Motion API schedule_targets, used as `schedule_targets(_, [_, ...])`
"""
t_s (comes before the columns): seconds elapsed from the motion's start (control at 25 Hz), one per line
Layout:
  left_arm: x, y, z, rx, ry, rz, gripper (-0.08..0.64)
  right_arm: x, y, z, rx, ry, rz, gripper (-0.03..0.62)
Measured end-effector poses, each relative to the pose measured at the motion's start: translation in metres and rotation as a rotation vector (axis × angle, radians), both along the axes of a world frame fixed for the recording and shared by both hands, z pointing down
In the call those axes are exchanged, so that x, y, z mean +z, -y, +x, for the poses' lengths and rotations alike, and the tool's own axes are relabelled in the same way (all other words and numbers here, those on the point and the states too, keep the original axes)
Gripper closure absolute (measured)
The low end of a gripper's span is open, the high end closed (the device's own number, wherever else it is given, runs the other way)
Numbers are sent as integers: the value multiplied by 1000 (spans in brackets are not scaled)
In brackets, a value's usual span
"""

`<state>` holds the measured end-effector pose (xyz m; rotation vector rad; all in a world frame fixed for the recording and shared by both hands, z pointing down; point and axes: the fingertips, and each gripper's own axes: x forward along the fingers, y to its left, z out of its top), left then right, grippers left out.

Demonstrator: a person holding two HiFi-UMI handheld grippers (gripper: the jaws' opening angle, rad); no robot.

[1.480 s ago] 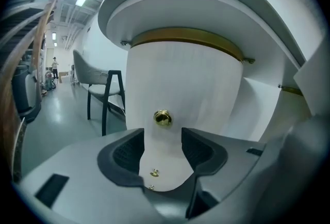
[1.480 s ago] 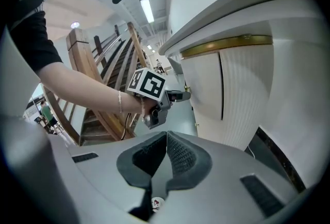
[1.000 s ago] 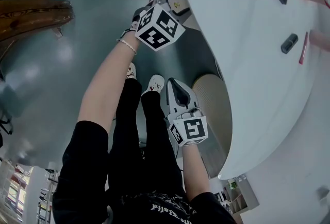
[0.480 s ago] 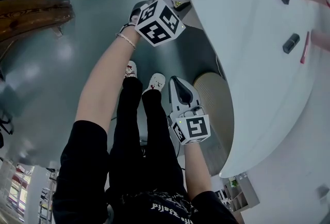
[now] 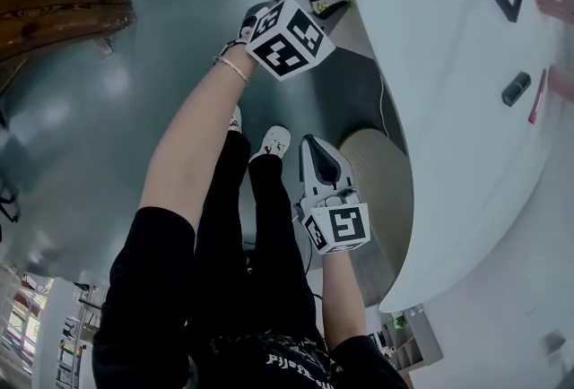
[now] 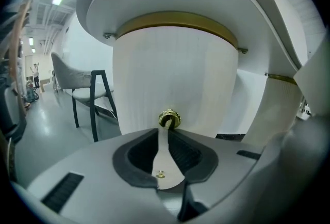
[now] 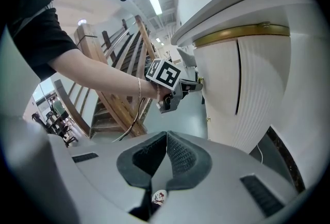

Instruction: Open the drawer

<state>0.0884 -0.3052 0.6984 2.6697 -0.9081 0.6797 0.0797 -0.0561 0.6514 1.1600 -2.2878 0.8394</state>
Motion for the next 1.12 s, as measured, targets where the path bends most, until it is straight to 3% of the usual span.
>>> schedule_targets(0.08, [-1, -3, 2, 40, -10, -6, 366, 2, -1, -1, -7, -8, -5, 565])
schedule_targets(0.12, [-2, -4, 4, 62, -9, -1, 362, 4, -3, -1, -9, -13, -9, 565])
schedule_targets(0.32, [-13, -3, 8, 100, 29, 73, 377, 8, -7, -7, -21, -17, -25, 565])
schedule_targets(0.6, [-16, -1, 5, 132, 36, 68, 428, 13, -14, -12, -80, -40, -29, 565])
schedule_targets(1.12, [-15, -11, -8, 118, 59, 68, 434, 15, -18, -16, -96, -42, -35, 565])
